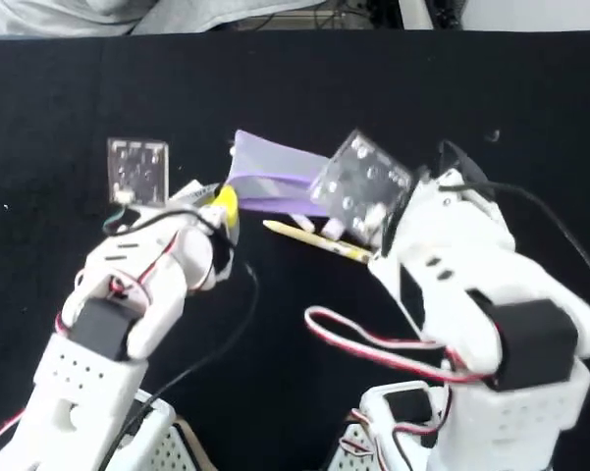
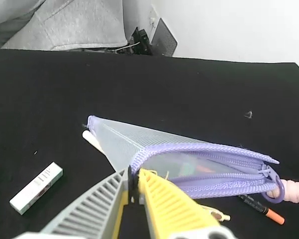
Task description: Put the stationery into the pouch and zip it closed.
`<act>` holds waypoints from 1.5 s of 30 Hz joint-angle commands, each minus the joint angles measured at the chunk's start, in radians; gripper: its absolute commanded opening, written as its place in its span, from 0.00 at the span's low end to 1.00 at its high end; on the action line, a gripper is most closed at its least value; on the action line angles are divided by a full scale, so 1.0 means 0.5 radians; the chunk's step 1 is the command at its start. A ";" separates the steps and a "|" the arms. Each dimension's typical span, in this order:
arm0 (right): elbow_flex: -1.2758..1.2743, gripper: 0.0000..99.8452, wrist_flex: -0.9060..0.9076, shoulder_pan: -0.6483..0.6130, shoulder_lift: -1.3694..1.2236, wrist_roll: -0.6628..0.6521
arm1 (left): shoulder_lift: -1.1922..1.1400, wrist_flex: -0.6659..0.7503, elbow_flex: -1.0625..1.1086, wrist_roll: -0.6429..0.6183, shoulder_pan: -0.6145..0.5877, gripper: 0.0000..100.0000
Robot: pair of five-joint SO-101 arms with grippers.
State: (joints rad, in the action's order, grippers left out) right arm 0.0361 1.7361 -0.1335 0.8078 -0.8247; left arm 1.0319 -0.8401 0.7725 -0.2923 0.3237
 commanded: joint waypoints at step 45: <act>-0.858 0.51 -0.506 -0.169 0.192 -0.292 | -0.500 -0.359 -0.848 -0.083 -0.112 0.03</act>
State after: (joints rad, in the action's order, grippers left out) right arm -0.4135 1.5535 -0.1565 0.9689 -1.0058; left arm 0.7802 -1.0150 0.4166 -0.3276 0.2793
